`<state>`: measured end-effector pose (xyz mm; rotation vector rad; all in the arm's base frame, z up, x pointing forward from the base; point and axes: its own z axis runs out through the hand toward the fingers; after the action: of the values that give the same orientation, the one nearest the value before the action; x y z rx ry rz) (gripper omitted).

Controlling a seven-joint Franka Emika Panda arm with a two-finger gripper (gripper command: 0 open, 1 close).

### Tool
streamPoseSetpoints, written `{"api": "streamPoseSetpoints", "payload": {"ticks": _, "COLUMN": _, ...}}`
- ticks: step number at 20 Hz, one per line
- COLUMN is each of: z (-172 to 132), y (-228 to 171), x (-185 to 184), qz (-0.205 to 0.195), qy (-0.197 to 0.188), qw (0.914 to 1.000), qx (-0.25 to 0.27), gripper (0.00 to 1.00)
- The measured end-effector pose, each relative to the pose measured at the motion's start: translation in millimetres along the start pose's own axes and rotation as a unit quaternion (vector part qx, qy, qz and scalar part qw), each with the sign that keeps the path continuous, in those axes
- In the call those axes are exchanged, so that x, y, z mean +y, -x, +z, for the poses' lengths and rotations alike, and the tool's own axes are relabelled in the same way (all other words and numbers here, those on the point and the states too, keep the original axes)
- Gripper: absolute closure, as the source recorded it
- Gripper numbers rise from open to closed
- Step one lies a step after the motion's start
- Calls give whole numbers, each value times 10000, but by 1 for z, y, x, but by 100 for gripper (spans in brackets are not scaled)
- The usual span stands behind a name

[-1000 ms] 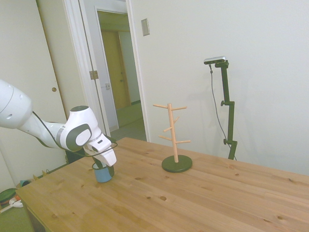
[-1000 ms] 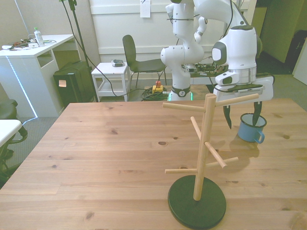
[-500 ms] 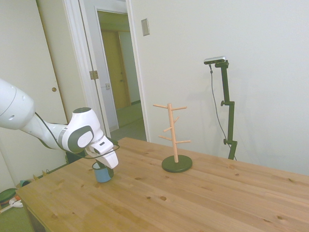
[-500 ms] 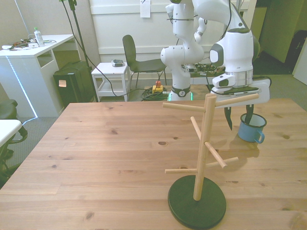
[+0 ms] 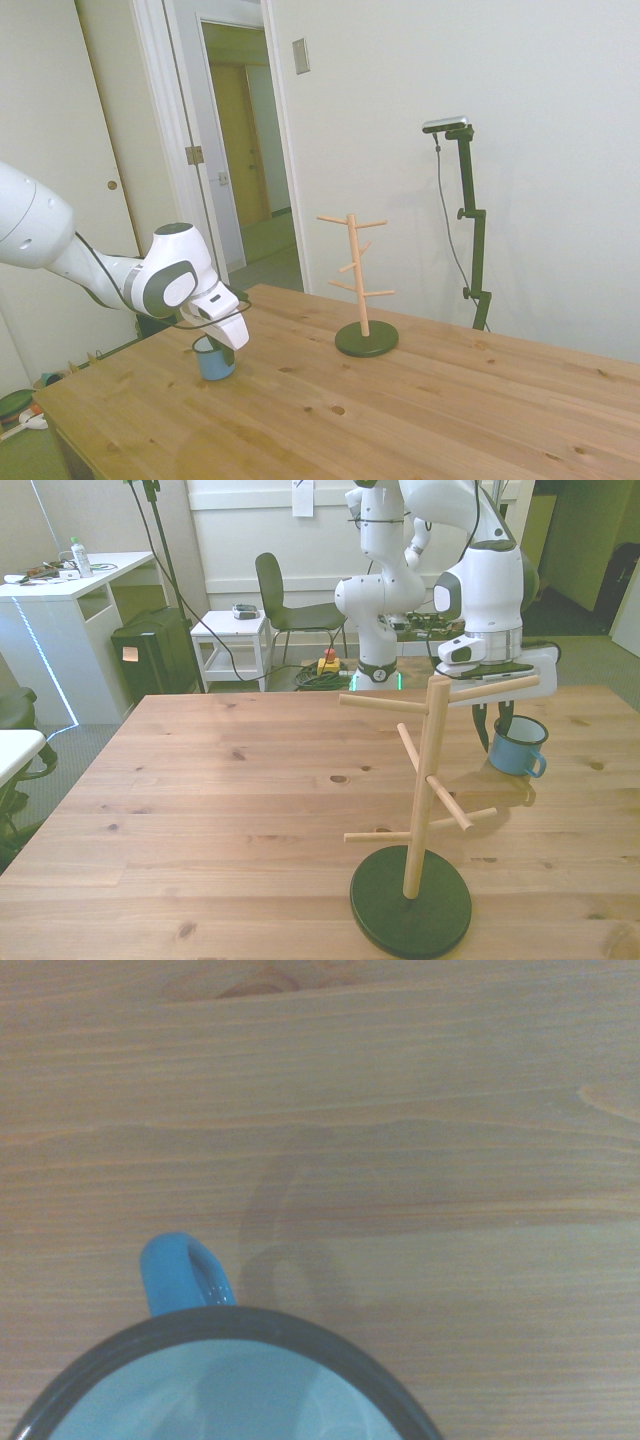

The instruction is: Hang the mug

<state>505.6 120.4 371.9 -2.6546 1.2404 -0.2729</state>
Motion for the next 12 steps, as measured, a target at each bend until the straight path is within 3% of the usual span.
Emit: {"api": "streamPoseSetpoints", "payload": {"ticks": 12, "z": -3, "y": -6, "x": 14, "qz": 46, "qy": 41, "qw": 10000, "qx": 16, "gripper": 100}}
